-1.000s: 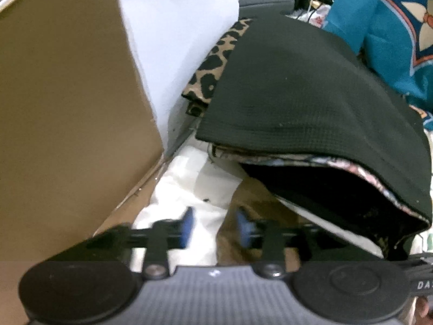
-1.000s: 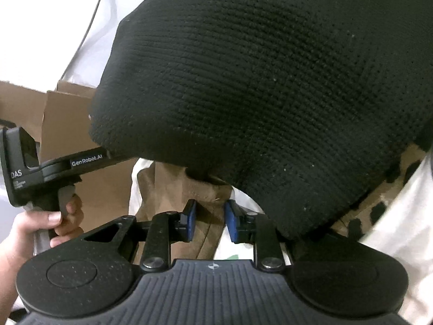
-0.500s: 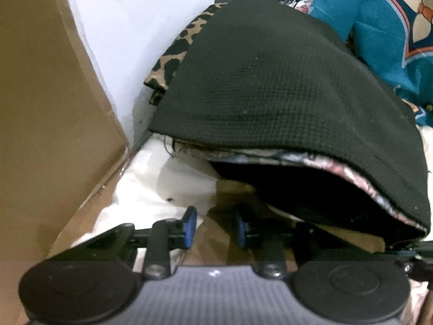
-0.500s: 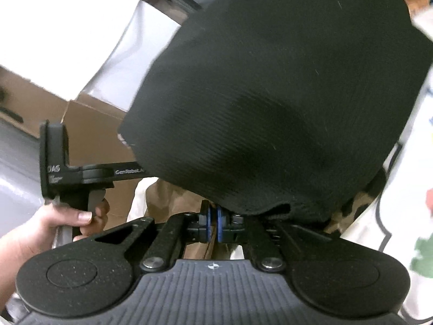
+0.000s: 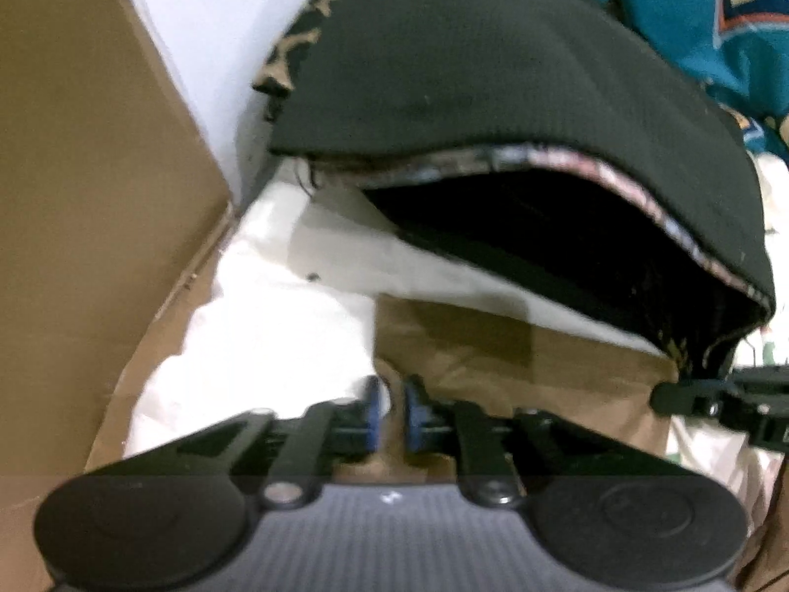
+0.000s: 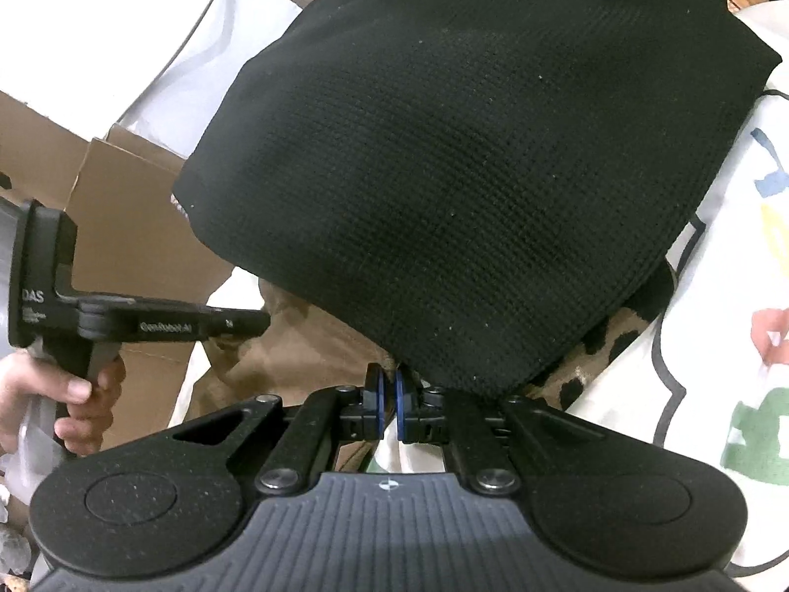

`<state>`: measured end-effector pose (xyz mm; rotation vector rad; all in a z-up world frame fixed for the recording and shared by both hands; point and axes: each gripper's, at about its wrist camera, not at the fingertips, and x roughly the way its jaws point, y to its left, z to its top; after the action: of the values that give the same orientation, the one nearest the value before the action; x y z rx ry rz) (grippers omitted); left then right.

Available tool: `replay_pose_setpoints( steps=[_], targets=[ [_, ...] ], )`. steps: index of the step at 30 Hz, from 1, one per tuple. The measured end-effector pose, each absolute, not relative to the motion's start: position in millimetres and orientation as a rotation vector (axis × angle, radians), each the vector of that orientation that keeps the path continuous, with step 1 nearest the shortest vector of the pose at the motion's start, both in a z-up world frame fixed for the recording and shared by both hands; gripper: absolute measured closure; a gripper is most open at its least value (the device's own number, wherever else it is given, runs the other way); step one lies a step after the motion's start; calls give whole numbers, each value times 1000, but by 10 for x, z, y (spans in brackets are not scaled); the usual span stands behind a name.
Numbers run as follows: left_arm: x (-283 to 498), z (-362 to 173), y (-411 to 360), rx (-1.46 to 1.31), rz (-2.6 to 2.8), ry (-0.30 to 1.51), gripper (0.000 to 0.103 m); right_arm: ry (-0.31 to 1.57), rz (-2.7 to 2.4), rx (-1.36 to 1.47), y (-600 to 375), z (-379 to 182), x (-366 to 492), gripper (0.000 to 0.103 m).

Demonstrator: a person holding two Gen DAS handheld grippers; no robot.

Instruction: Fold clothes

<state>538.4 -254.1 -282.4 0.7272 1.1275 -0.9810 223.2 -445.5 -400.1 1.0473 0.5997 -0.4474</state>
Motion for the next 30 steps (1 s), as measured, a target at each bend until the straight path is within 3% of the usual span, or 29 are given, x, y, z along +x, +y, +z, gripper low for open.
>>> replay_pose_setpoints(
  steps=[1,3,8,11,13,15,22,30],
  targets=[
    [5387,-2800,-2548,721,-979,1113,56,601,-447,1047,-4461,-4001,2242,101],
    [5385,-2768,-2577,713,-979,1080,47,603,-444,1044,-4466,-4016,2213,101],
    [5423,-2822,-2714,684,-964,1067,49,611,-439,1050,-4502,-4044,2195,101],
    [5423,-2908,-2785,685,-977,1093,65,615,-434,1045,-4526,-4047,2200,100],
    [5402,-2943,-2822,691,-995,1098,88,614,-432,1038,-4541,-4043,2193,100],
    [5350,-2933,-2855,727,-1015,1069,95,607,-429,1038,-4556,-4047,2178,100],
    [5354,-2610,-2836,683,-1066,918,98,545,-435,973,-4480,-3855,2133,100],
    [5415,-2614,-2893,678,-1066,886,98,557,-484,874,-4442,-3694,2198,100]
  ],
)
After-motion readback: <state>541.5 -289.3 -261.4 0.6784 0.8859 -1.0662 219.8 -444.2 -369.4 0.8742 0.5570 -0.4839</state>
